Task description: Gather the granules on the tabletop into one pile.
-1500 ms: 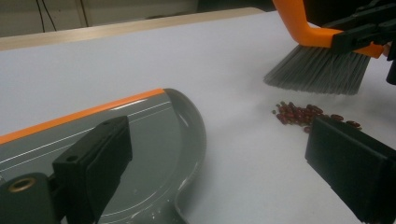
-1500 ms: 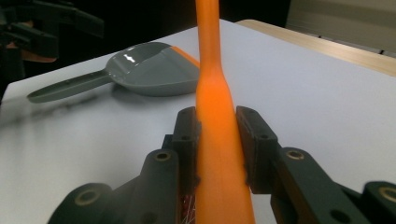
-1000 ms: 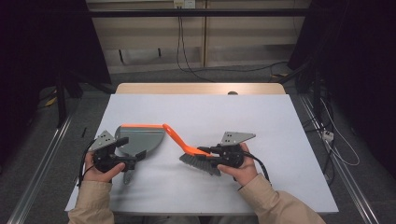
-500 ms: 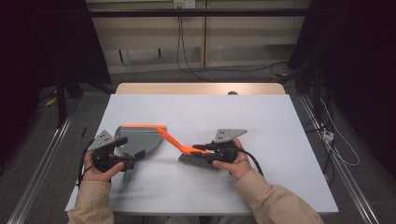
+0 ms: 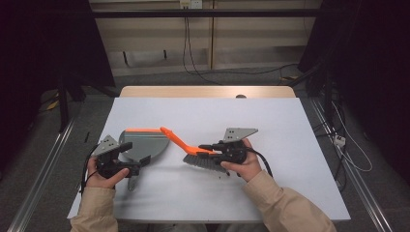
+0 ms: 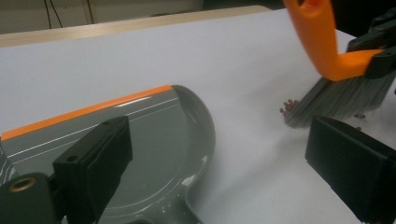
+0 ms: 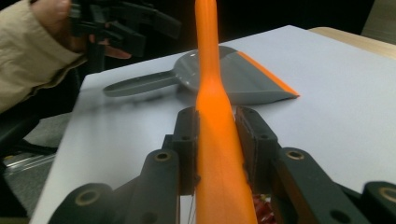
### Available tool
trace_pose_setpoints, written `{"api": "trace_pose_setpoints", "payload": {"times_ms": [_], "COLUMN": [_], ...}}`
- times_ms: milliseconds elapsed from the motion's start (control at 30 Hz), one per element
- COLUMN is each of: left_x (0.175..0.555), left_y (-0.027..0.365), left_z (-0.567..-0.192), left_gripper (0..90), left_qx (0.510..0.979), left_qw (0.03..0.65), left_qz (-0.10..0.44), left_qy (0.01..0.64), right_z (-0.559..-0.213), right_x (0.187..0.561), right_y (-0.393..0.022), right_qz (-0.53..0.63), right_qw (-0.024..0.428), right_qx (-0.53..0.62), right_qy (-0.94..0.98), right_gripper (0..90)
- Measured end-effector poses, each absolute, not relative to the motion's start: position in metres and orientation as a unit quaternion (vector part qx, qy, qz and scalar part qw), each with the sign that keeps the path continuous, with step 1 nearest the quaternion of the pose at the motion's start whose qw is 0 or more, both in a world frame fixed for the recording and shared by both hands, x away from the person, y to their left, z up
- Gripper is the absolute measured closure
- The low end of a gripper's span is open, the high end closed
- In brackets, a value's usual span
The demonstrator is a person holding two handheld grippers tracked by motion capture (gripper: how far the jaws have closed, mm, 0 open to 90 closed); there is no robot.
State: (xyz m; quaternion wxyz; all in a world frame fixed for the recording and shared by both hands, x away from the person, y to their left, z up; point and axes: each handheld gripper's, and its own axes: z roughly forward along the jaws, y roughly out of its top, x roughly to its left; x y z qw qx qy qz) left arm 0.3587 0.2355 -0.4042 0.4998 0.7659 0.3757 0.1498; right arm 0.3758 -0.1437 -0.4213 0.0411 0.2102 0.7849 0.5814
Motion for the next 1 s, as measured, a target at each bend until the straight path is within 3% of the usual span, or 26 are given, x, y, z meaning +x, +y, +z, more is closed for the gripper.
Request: {"api": "trace_pose_setpoints", "payload": {"times_ms": [300,833,1000], "left_x": [0.358,0.359,0.359], "left_y": [0.235,0.237,0.235], "left_z": [-0.403,-0.404,-0.404], "left_gripper": [7.4,7.3,7.4], "left_qx": [0.766,0.765,0.765], "left_qw": [0.502,0.502,0.504], "left_qz": [0.150,0.150,0.147], "left_qy": [0.373,0.376,0.373], "right_z": [-0.441,-0.434,-0.417], "right_x": [0.359,0.394,0.392], "right_y": [-0.144,-0.147,-0.167], "right_qz": [0.569,0.589,0.588], "right_qw": [0.011,0.037,0.075], "right_qx": [0.195,0.226,0.268], "right_qy": [0.799,0.775,0.760], "right_gripper": [70.7,70.8,70.8]}}
